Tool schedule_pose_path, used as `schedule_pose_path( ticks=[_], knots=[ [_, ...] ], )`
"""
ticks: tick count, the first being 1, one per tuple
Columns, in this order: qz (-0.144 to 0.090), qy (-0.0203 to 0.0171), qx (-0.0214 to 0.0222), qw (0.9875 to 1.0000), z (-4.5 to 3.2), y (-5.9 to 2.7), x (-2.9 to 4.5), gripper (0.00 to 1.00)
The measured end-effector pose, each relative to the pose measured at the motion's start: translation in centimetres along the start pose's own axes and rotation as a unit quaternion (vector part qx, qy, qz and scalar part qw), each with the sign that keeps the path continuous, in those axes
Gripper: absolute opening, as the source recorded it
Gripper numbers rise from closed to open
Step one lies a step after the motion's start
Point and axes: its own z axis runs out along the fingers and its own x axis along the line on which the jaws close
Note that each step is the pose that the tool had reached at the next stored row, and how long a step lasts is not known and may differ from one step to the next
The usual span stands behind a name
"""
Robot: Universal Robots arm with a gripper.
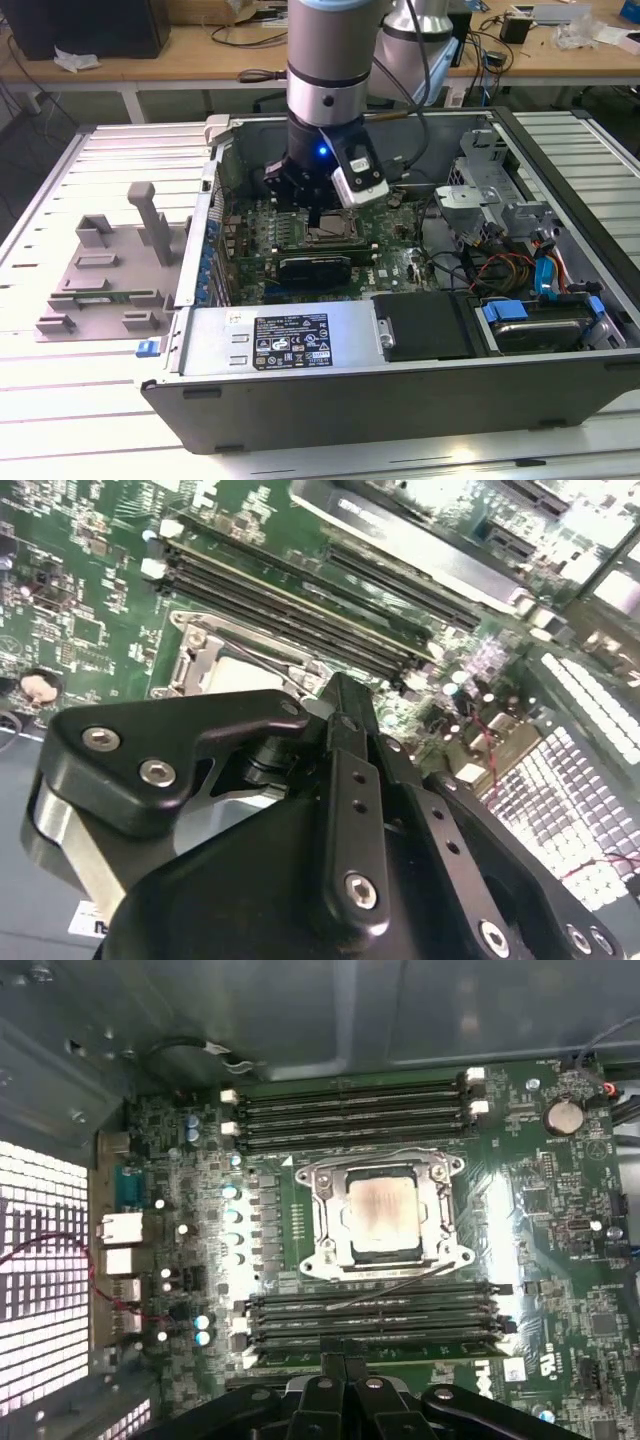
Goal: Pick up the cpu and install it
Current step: 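Install the second cpu locking lever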
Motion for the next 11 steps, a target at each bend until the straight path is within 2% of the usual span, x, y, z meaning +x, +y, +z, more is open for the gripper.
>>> schedule_pose_path(
  ticks=[2, 6, 8, 11],
  knots=[
    [-0.002, 0.0005, 0.0002, 1.0000, 0.38, 0.16, -0.51, 0.11],
    [-0.015, 0.0021, 0.0012, 0.9999, 1.09, 0.29, -0.70, 0.11],
    [-0.030, 0.0039, 0.0022, 0.9995, 1.83, 0.58, -0.81, 0.11],
    [-0.056, 0.0070, 0.0038, 0.9984, 2.23, 0.61, -0.83, 0.11]
  ],
)
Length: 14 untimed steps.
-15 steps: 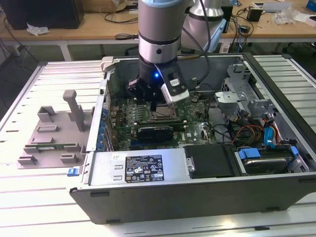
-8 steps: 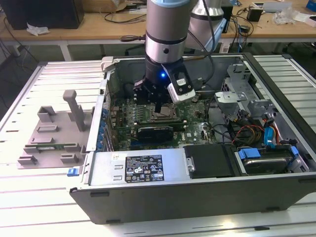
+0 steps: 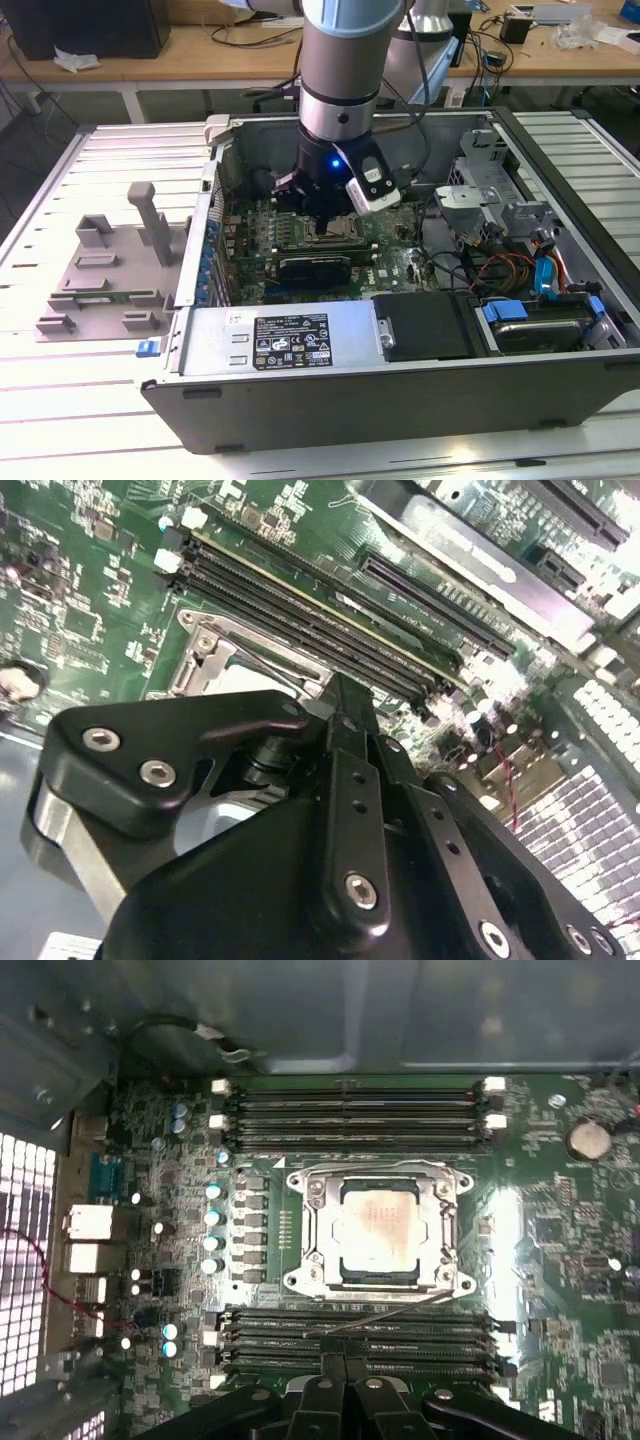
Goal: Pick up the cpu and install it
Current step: 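Install the second cpu locking lever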
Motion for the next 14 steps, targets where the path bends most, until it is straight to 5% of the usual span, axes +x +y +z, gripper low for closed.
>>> schedule_pose_path(
  ticks=[4, 9, 14],
  knots=[
    [-0.043, 0.0050, -0.0006, 0.9991, 0.32, -0.03, -0.06, 0.11],
    [-0.060, 0.0057, -0.0134, 0.9981, 0.40, 0.00, -0.55, 0.11],
    [-0.065, 0.0060, -0.0175, 0.9977, 0.90, 0.13, -0.54, 0.11]
  ],
)
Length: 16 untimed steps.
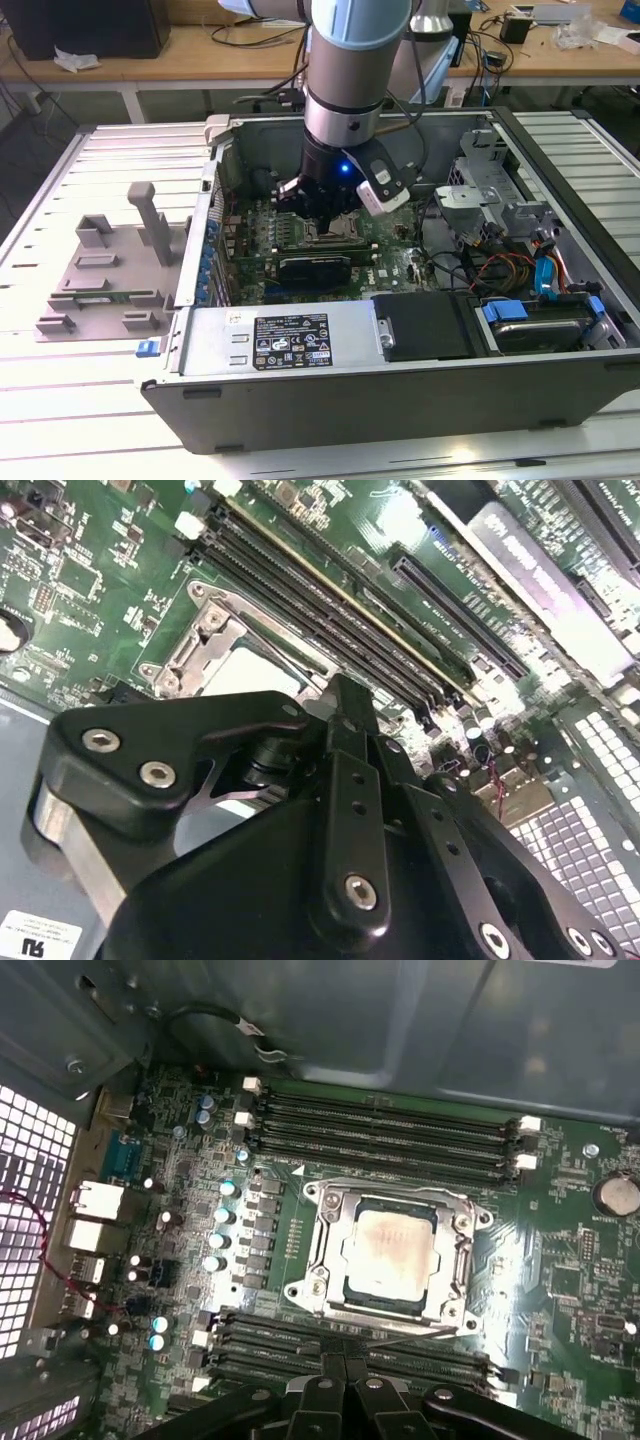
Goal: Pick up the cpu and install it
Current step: 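Install the second cpu locking lever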
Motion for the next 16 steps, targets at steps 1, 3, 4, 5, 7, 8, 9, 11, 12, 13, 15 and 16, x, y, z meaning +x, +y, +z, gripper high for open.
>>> schedule_pose_path(
  ticks=[1, 3, 4, 5, 7, 8, 9, 11, 12, 13, 15, 16],
  knots=[
    [-0.001, 0.0000, -0.0006, 1.0000, 0.15, 0.01, 0.04, 0.11],
    [-0.001, 0.0000, -0.0012, 1.0000, 0.67, 0.13, 0.61, 0.11],
    [-0.001, -0.0001, -0.0012, 1.0000, 0.82, 0.18, 0.87, 0.11],
    [-0.001, -0.0001, -0.0012, 1.0000, 0.97, 0.22, 1.10, 0.11],
    [-0.001, -0.0001, -0.0012, 1.0000, 1.31, 0.23, 1.36, 0.11],
    [-0.001, -0.0001, -0.0012, 1.0000, 1.58, 0.19, 1.37, 0.11],
    [-0.001, -0.0001, -0.0013, 1.0000, 1.85, 0.15, 1.37, 0.11],
    [-0.001, -0.0001, -0.0016, 1.0000, 2.24, 0.09, 1.39, 0.11],
    [-0.001, -0.0002, -0.0017, 1.0000, 2.36, 0.07, 1.39, 0.11],
    [-0.001, -0.0002, -0.0018, 1.0000, 2.47, 0.06, 1.38, 0.11],
    [0.000, -0.0004, -0.0023, 1.0000, 2.75, 0.02, 1.41, 0.11],
    [0.000, -0.0006, -0.0025, 1.0000, 2.85, 0.01, 1.44, 0.11]
  ],
)
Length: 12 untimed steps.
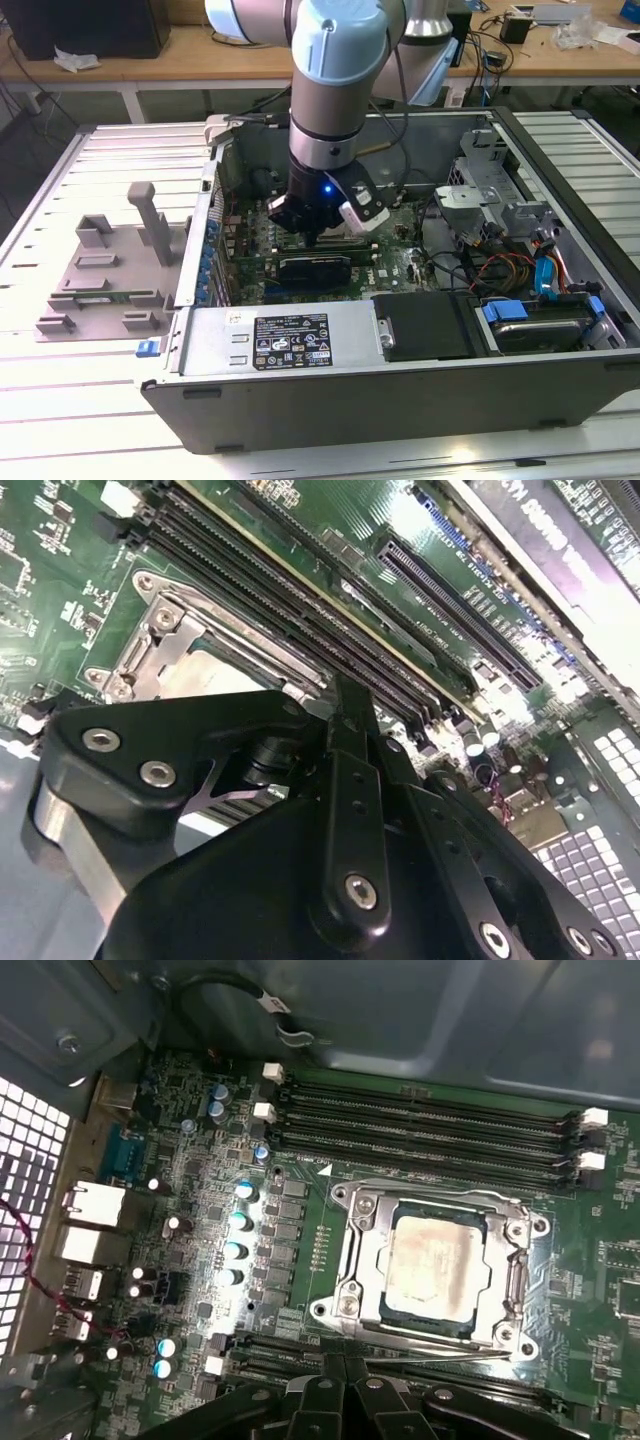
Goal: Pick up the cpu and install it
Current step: 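Install the second cpu locking lever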
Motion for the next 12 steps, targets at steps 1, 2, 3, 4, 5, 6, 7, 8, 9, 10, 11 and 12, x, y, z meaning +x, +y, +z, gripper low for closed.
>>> schedule_pose_path(
  ticks=[1, 2, 3, 4, 5, 6, 7, 8, 9, 10, 11, 12],
  knots=[
    [0.000, 0.0000, -0.0002, 1.0000, 0.10, -0.01, 0.06, 0.11],
    [0.000, 0.0000, -0.0005, 1.0000, 0.17, -0.01, 0.16, 0.11],
    [0.000, -0.0002, -0.0012, 1.0000, 0.24, 0.01, 0.32, 0.11],
    [0.000, -0.0004, -0.0024, 1.0000, 0.35, 0.05, 0.59, 0.11],
    [0.000, -0.0009, -0.0057, 1.0000, 0.49, 0.06, 0.76, 0.11],
    [0.000, -0.0014, -0.0086, 1.0000, 0.57, 0.04, 0.78, 0.11],
    [-0.001, -0.0022, -0.0135, 0.9999, 0.63, 0.04, 0.81, 0.11],
    [-0.001, -0.0029, -0.0172, 0.9998, 0.67, 0.04, 0.83, 0.11],
    [-0.001, -0.0033, -0.0197, 0.9998, 0.72, 0.03, 0.85, 0.11],
    [-0.001, -0.0037, -0.0218, 0.9998, 0.82, 0.03, 0.86, 0.11],
    [-0.001, -0.0038, -0.0228, 0.9997, 0.90, 0.01, 0.87, 0.11],
    [-0.001, -0.0039, -0.0233, 0.9997, 0.99, 0.00, 0.89, 0.11]
  ],
)
